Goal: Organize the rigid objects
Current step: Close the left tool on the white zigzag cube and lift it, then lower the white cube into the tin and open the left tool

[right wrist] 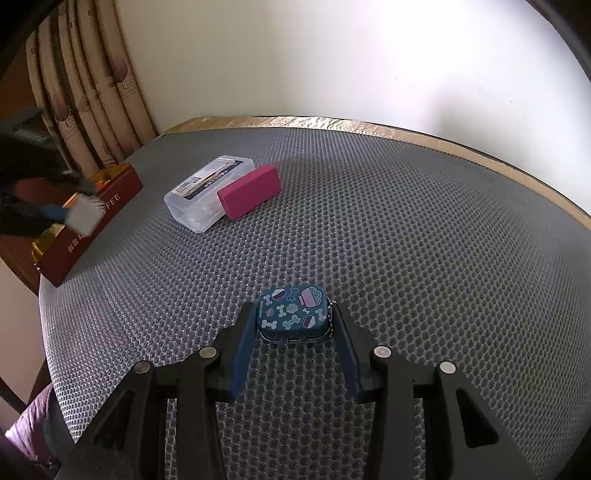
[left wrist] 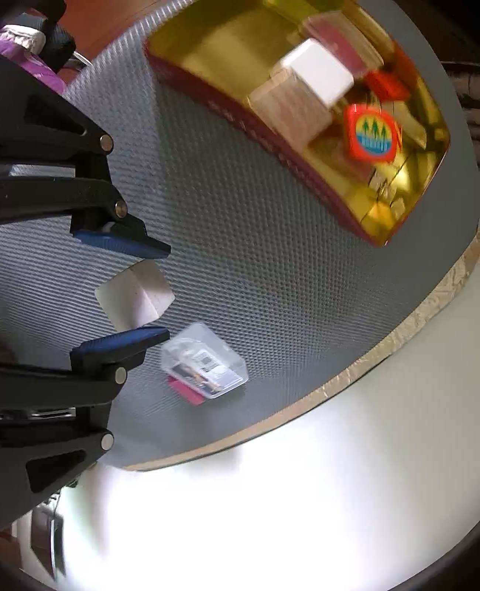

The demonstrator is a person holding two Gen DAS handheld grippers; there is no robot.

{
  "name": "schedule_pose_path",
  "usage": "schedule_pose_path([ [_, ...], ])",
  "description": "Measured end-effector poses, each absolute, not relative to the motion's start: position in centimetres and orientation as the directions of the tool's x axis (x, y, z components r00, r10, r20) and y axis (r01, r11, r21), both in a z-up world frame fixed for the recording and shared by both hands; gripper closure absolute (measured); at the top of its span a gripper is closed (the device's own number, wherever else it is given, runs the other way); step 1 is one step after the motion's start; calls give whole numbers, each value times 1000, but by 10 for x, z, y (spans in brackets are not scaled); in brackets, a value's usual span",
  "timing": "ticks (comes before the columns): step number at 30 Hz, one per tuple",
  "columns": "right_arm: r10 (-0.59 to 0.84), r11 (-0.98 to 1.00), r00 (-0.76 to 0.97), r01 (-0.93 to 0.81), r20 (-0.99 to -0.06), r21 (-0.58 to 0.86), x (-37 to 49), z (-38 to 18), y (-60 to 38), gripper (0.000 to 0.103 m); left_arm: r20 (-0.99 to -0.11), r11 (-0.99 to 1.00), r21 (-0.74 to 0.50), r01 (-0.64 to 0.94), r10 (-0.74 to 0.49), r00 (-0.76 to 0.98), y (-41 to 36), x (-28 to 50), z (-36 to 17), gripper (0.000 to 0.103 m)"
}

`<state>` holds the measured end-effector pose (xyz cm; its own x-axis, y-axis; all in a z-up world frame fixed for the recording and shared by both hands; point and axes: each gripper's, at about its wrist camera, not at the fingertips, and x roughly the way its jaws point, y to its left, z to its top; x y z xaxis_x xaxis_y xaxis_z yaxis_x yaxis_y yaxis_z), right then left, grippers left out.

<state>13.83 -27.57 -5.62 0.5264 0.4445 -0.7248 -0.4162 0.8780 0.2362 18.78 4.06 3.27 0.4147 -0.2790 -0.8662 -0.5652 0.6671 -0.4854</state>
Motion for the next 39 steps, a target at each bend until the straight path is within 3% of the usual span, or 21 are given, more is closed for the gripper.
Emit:
schedule_pose_path([
  [5, 433, 885, 535, -403, -726, 232, 139, -56, -276, 64, -860, 671, -485, -560, -253, 442, 62, 143, 50, 64],
  [10, 420, 891, 542, -396, -728, 220, 139, -57, -276, 64, -879, 697, -411, -588, -131, 459, 127, 113, 61, 64],
  [13, 414, 894, 544, -393, -730, 214, 139, -57, -275, 64, -895, 715, -346, -608, -58, 442, 160, 111, 58, 64],
  [19, 393, 902, 536, -384, -747, 199, 141, -60, -272, 64, -926, 726, -279, -629, -30, 376, 213, 97, 35, 64],
  [27, 382, 904, 530, -385, -757, 187, 142, -62, -271, 64, -944, 770, -196, -607, 19, 329, 214, 102, 10, 64],
  [30, 383, 904, 530, -385, -757, 187, 142, -62, -271, 64, -941, 793, -112, -598, 110, 321, 212, 102, 10, 62],
  [32, 383, 903, 529, -387, -757, 187, 143, -62, -269, 63, -933, 807, -42, -589, 179, 312, 207, 102, 15, 55],
  [35, 382, 903, 529, -389, -758, 184, 144, -62, -268, 63, -903, 814, 69, -576, 296, 310, 198, 96, 22, 55],
  [39, 379, 902, 526, -393, -761, 178, 144, -62, -267, 63, -824, 818, 85, -568, 378, 421, 178, 62, 40, 55],
])
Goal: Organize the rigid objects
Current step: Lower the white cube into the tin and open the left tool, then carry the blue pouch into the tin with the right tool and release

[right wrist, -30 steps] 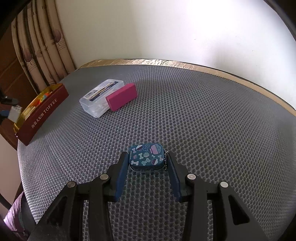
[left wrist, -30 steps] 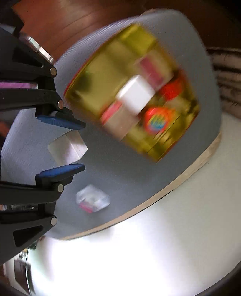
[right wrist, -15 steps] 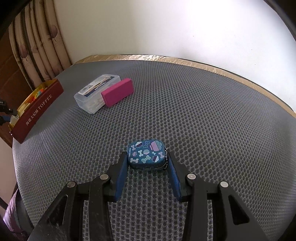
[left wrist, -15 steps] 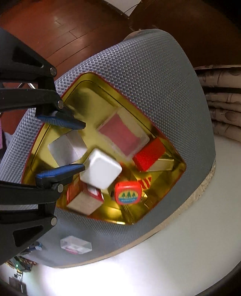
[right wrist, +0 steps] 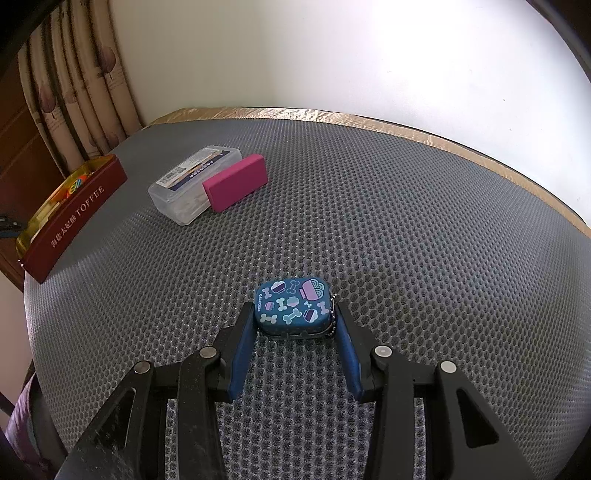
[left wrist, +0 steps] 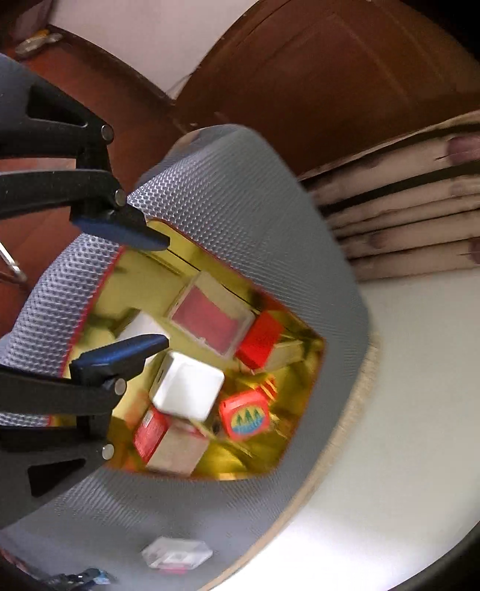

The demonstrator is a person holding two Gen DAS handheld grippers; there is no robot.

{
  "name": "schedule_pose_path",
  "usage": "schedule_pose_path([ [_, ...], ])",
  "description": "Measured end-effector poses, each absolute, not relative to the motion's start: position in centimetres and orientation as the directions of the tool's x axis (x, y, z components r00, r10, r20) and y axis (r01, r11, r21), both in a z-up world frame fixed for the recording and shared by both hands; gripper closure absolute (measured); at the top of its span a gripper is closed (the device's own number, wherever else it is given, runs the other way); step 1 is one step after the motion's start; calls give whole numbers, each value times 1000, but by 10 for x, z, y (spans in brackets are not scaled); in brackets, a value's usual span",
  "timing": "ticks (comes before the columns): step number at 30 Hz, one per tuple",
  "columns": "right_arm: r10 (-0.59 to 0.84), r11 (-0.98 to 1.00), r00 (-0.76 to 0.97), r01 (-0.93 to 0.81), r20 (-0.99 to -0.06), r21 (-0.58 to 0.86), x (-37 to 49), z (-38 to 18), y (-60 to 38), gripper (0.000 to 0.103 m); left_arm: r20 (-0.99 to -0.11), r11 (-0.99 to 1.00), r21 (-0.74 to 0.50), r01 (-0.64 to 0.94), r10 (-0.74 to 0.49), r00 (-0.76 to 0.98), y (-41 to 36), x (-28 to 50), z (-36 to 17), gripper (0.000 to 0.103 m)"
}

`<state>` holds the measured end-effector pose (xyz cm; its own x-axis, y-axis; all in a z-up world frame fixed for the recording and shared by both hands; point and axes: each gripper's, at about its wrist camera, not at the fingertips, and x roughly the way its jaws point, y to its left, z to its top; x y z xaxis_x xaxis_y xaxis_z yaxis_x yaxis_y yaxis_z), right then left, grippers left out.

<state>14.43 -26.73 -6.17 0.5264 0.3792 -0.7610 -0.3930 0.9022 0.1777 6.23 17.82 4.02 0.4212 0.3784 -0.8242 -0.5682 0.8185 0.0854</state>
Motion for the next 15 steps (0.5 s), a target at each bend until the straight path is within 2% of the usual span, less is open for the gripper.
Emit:
schedule_pose_path([
  [5, 385, 903, 518, -381, -764, 196, 143, -59, -268, 64, -799, 864, 0, -504, 303, 520, 160, 17, 41, 55],
  [11, 395, 905, 514, -361, -762, 226, 130, -54, -264, 64, -824, 875, 15, -484, 284, 490, 161, -8, 21, 55],
  [15, 397, 904, 512, -361, -762, 229, 118, -51, -257, 64, -846, 849, -50, -526, 244, 474, 180, -19, 13, 55],
])
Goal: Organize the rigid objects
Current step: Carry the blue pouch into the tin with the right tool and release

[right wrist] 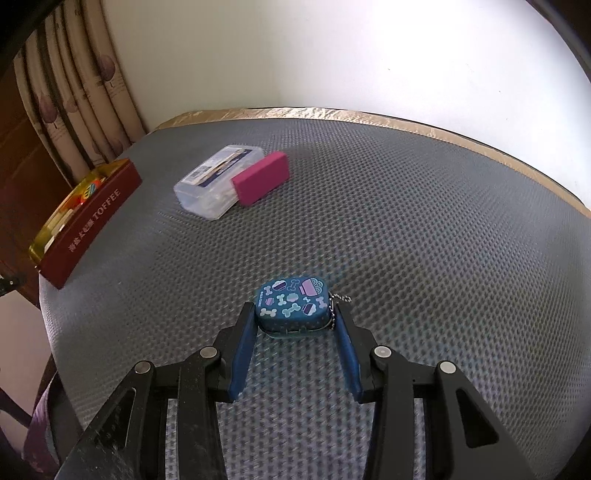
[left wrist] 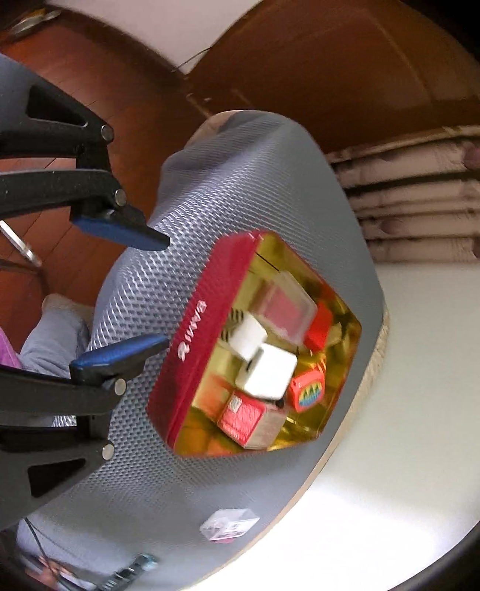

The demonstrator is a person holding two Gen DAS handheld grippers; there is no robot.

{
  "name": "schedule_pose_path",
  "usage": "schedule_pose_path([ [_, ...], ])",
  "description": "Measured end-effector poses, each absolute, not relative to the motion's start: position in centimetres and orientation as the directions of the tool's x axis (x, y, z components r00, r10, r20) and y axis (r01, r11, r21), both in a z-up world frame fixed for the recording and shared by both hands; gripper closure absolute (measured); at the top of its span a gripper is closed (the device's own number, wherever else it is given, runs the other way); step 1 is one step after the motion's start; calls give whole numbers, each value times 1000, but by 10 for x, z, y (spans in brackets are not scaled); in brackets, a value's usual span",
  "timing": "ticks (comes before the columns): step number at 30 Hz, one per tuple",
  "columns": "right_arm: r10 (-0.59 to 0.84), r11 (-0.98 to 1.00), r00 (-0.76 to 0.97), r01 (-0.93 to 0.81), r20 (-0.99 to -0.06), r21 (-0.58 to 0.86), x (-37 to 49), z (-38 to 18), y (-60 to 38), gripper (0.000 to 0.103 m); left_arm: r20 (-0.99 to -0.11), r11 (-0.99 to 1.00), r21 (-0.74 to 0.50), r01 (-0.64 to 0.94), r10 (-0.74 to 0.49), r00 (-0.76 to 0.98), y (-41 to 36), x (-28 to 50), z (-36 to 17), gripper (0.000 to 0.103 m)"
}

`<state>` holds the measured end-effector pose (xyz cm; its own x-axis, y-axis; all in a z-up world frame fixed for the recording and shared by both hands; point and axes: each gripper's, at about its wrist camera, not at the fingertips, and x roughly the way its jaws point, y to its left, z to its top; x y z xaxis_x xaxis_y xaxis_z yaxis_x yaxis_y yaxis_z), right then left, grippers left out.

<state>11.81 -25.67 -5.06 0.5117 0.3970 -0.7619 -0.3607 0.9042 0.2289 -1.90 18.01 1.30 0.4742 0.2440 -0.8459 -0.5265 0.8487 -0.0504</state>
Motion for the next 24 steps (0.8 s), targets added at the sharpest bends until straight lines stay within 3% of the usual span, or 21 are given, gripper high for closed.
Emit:
schedule_pose_path([
  [4, 422, 894, 499, -367, -757, 257, 104, -41, -245, 64, -846, 819, -150, -554, 184, 501, 196, -27, 12, 55],
  [14, 603, 751, 444, -596, -663, 285, 72, 40, -131, 64, -881, 835, -197, -513, 79, 467, 192, -24, 8, 52],
  [19, 689, 633, 353, -718, -633, 289, 70, 67, -41, 64, -872, 865, -132, -484, 132, 472, 178, -25, 15, 51],
  [24, 690, 588, 288, -758, -664, 283, 75, 62, 24, 64, -855, 884, -11, -467, 234, 463, 166, -26, 21, 50],
])
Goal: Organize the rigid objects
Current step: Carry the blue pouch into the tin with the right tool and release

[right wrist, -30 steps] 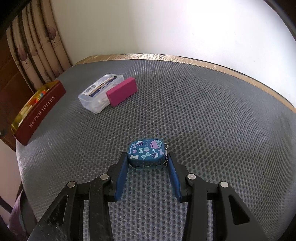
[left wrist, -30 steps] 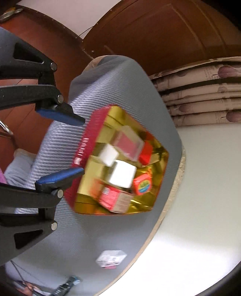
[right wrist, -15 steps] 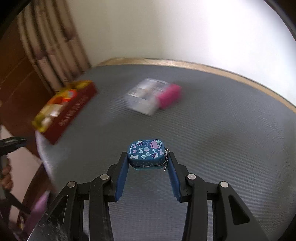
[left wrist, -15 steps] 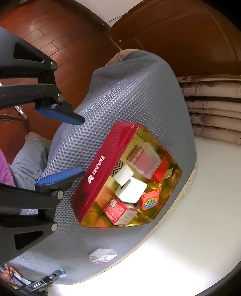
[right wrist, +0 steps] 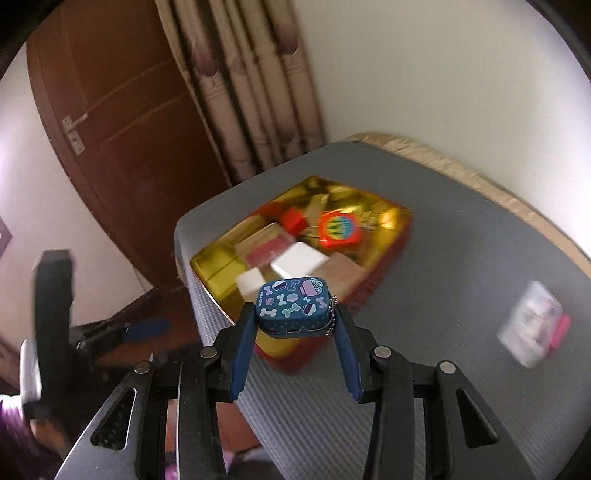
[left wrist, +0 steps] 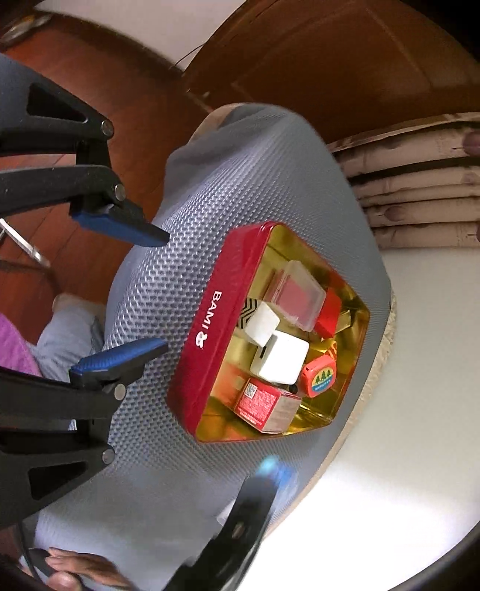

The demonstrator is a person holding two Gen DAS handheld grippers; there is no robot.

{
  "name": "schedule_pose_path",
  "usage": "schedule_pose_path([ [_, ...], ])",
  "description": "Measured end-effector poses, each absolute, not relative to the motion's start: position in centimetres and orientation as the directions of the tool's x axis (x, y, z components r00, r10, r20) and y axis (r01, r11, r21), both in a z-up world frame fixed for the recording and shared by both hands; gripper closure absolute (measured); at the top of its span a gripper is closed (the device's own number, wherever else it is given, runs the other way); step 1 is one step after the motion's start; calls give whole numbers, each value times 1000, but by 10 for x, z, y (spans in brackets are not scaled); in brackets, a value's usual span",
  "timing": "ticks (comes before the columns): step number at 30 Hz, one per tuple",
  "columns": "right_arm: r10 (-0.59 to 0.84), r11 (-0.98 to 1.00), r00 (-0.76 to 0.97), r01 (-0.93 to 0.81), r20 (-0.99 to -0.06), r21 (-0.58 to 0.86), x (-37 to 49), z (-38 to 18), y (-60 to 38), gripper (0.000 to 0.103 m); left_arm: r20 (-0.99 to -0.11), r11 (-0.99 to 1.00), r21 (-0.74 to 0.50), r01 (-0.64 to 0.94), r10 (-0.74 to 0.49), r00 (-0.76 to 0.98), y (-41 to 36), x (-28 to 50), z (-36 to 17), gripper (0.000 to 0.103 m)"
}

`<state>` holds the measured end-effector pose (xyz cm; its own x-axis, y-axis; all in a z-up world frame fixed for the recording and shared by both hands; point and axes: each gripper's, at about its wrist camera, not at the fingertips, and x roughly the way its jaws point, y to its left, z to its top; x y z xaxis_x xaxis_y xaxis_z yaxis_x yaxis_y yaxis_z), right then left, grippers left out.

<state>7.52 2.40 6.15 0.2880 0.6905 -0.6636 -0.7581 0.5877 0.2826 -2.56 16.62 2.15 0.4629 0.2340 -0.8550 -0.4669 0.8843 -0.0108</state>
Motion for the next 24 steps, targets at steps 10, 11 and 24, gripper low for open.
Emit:
schedule_pose_path([
  [10, 657, 590, 223, -746, -720, 307, 85, 41, 68, 64, -864, 892, 31, -450, 251, 437, 163, -23, 15, 50],
  [11, 655, 590, 217, -745, -724, 310, 85, 39, 69, 64, -864, 892, 34, -450, 253, 436, 163, -24, 15, 50],
  [24, 652, 604, 211, -726, -728, 330, 87, 31, 71, 63, -863, 894, 58, -444, 268, 428, 163, -23, 14, 50],
])
